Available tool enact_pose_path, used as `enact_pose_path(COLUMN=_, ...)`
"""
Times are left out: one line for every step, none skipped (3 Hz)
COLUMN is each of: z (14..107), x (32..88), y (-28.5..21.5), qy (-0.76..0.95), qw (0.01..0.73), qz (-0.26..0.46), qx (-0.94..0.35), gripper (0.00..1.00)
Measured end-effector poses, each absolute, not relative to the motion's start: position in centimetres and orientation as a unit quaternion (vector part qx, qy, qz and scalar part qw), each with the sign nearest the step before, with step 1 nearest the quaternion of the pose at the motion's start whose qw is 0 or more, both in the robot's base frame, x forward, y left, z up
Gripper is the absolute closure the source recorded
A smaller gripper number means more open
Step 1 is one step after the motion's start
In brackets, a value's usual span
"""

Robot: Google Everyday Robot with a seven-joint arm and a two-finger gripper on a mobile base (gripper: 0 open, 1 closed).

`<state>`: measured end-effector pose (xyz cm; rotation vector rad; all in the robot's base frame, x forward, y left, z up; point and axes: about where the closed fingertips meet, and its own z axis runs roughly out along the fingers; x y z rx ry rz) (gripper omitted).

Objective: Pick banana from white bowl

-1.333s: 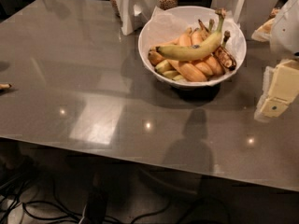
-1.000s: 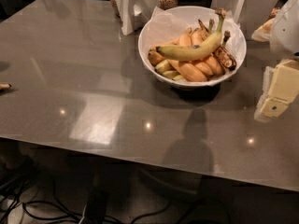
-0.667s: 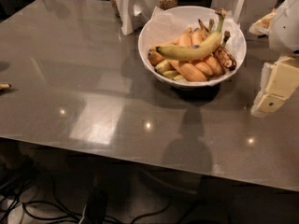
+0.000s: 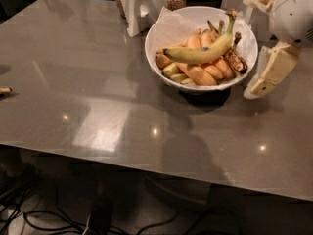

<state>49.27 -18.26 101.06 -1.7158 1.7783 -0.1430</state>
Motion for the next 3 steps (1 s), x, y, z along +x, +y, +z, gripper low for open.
enact_pose_path(z=102.44, x=51.74, y=-16.04, qy=0.607, qw=0.374, qz=-0.060, qx=-0.699, gripper=0.00)
enact_pose_path(z=102.44, x=51.74, y=-16.03, qy=0.607, qw=0.374, qz=-0.060, qx=-0.699, gripper=0.00)
enact_pose_path(z=102.42, x=51.82, y=-15.87, qy=0.601, qw=0.371, qz=-0.068, qx=-0.704, gripper=0.00)
